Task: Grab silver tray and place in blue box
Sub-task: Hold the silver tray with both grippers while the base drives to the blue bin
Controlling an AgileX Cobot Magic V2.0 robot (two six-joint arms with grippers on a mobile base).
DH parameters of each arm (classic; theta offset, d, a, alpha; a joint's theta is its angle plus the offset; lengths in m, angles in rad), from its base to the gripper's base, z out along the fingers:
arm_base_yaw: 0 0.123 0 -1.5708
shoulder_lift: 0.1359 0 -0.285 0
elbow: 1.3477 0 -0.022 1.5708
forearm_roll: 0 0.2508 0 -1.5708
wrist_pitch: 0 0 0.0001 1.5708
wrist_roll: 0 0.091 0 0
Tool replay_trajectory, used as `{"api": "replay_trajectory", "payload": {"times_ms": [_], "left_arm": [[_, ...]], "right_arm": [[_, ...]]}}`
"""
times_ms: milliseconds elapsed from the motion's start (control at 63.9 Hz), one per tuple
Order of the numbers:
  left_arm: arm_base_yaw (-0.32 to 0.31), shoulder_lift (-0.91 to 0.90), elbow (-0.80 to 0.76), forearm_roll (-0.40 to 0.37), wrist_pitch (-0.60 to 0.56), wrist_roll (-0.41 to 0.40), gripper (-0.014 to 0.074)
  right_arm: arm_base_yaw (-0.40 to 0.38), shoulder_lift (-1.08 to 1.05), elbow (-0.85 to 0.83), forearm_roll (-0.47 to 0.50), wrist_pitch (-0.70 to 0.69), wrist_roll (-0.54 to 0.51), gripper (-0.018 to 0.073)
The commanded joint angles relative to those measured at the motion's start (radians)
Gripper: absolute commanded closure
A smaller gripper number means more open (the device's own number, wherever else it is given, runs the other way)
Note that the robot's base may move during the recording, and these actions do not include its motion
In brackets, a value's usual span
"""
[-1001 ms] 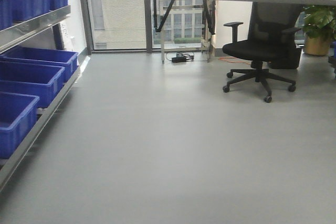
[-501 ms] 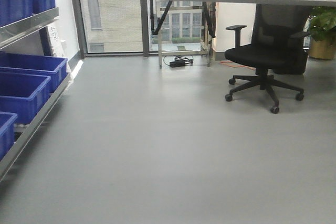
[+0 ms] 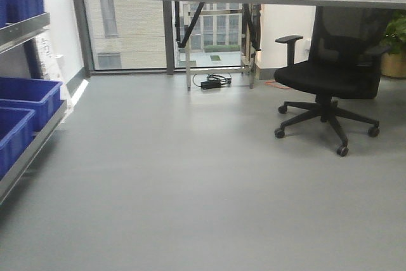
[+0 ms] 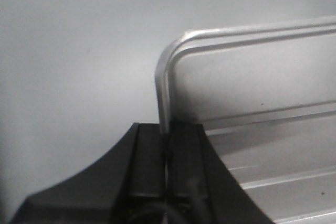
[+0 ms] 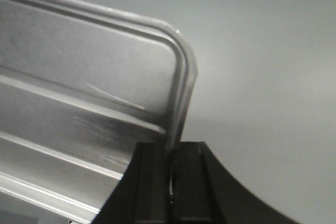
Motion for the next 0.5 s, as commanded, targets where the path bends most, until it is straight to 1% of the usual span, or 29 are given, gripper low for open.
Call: {"api": "replay_trajectory", "payload": {"times_ms": [0,485], "left_arm": [[-0.007,-0.030,-0.020,0.016,0.067,0.038,0.0701],[-0.007,-0.030,-0.020,0.018,0.067,0.038,0.0701]], "right_arm": [[-0.001,-0.021,-0.040,-0.036,-0.083,-0.025,0.0502],[-0.001,-0.021,-0.040,-0.036,-0.083,-0.025,0.0502]]}}
